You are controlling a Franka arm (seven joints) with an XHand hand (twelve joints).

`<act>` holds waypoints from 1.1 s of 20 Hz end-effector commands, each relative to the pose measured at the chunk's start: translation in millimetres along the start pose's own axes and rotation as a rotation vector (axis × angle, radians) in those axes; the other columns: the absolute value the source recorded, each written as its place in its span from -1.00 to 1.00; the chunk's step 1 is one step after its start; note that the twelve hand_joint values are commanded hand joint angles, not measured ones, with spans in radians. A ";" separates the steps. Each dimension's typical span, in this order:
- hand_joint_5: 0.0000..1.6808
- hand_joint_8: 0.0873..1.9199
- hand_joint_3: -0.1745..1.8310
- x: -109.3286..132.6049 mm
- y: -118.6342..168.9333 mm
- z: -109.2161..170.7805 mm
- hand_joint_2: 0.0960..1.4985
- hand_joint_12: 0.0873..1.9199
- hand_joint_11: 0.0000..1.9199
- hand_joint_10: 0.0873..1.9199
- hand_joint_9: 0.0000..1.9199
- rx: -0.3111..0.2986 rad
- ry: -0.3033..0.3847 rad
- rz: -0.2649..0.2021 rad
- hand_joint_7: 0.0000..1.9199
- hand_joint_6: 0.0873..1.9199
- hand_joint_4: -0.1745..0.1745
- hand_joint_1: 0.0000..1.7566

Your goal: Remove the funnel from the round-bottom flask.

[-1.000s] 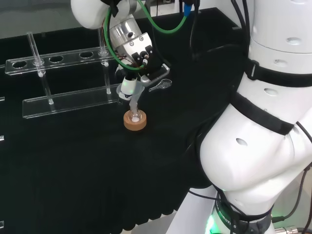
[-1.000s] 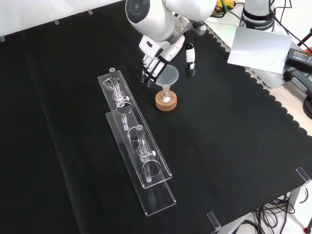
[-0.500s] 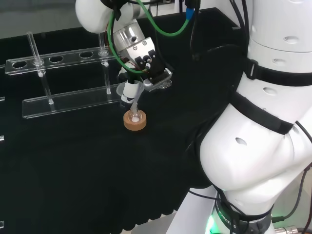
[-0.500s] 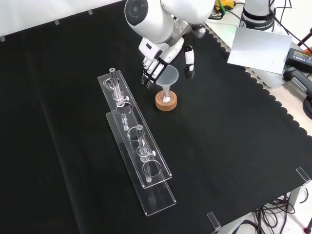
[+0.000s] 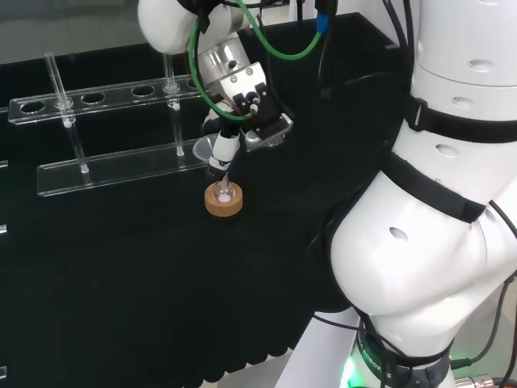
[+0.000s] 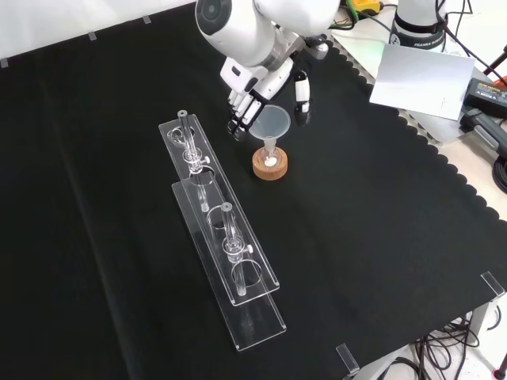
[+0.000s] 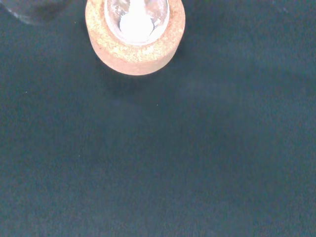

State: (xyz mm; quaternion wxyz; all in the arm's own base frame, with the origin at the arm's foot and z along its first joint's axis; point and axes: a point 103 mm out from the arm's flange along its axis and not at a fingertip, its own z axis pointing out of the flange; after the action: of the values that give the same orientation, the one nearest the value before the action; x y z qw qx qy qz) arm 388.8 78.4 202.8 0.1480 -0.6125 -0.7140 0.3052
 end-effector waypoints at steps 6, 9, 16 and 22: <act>-0.81 -0.54 -0.94 21.0 3.5 -6.6 0.06 0.53 -0.67 -0.34 -0.67 -0.015 -0.085 -0.021 -0.99 -1.00 0.15 -0.17; -0.79 -0.50 -0.95 18.0 4.8 -4.3 0.07 0.53 -0.66 -0.35 -0.65 -0.014 -0.130 0.023 -0.99 -1.00 0.13 -0.16; -0.53 -0.41 -0.94 16.5 -0.5 -7.7 0.27 0.39 -0.48 -0.46 -0.36 -0.149 -0.220 0.127 -0.72 -1.00 -0.02 -0.09; -0.01 -0.42 -0.99 24.0 -10.9 -24.9 0.48 0.23 -0.24 -0.61 -0.08 -0.169 -0.262 0.125 -0.43 -0.80 0.24 -0.04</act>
State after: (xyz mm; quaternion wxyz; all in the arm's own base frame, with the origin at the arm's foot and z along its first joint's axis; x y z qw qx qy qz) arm 389.1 97.5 209.2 0.0187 -0.6298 -0.7052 0.3251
